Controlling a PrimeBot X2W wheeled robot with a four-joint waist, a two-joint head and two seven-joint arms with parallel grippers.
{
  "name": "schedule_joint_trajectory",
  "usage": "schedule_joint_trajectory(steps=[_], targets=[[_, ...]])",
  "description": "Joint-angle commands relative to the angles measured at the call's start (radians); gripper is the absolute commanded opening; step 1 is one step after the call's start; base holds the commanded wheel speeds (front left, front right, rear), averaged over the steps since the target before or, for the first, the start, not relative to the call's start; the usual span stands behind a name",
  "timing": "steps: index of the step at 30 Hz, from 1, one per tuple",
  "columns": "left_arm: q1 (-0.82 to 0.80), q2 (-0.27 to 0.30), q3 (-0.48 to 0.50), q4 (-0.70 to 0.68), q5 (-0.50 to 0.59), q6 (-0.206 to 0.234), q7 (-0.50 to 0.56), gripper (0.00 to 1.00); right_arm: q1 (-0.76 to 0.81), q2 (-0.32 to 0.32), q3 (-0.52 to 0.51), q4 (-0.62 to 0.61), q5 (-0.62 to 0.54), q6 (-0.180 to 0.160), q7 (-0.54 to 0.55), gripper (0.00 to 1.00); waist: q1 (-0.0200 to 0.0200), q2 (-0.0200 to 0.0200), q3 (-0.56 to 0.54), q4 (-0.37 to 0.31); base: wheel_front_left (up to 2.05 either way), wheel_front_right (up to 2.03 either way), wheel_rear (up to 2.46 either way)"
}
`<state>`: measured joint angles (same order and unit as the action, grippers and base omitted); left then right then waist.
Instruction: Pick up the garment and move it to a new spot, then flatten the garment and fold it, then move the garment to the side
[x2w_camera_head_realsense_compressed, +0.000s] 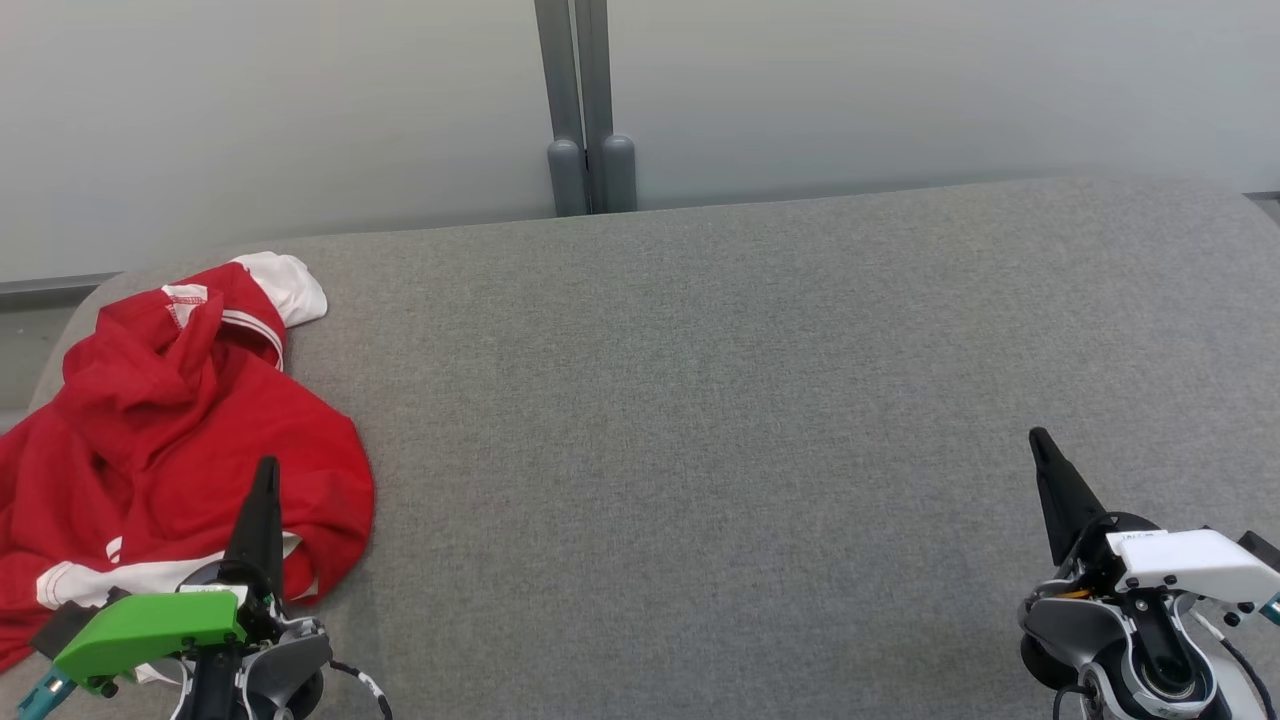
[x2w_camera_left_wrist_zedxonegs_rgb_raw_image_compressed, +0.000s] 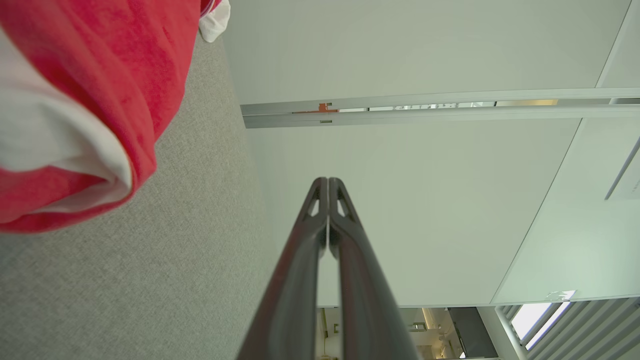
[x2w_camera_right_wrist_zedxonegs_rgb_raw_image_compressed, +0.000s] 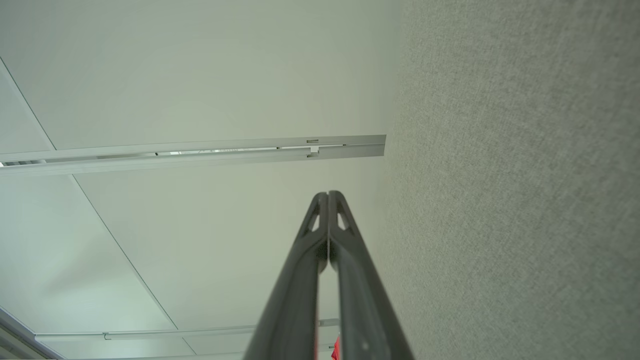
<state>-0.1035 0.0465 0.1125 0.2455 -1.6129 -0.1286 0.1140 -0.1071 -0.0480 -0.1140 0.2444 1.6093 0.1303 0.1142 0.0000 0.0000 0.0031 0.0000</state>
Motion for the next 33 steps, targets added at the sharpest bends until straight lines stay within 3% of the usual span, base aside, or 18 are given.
schedule_joint_trajectory(steps=[1,12,13,23,33], targets=[[-0.013,0.008,0.003,-0.001,0.0,-0.005,0.003,0.0,-0.005,-0.005,0.001,0.002,0.007,0.001,0.003,0.0,0.0,0.0,0.0,0.0,0.0,0.0,0.0],[-0.013,0.007,0.003,-0.001,0.0,-0.005,0.003,0.0,-0.005,-0.005,0.001,0.002,0.007,0.001,0.003,0.0,0.0,0.0,0.0,0.0,0.0,0.0,0.0],[-0.013,0.007,0.003,-0.001,0.0,-0.005,0.003,1.0,-0.005,-0.005,0.001,0.002,0.007,0.001,0.003,1.0,0.0,0.0,0.0,0.0,0.0,0.0,0.0],[0.024,-0.005,-0.034,0.017,0.022,0.001,-0.032,1.0,0.034,0.007,0.005,0.006,-0.042,0.0,-0.032,1.0,0.0,0.0,0.0,0.001,0.0,0.0,0.0],[0.026,-0.004,-0.042,0.004,0.182,0.005,-0.08,1.0,0.051,-0.003,0.015,-0.054,-0.303,0.0,-0.08,1.0,0.0,0.0,0.0,0.003,0.0,0.0,0.0]])
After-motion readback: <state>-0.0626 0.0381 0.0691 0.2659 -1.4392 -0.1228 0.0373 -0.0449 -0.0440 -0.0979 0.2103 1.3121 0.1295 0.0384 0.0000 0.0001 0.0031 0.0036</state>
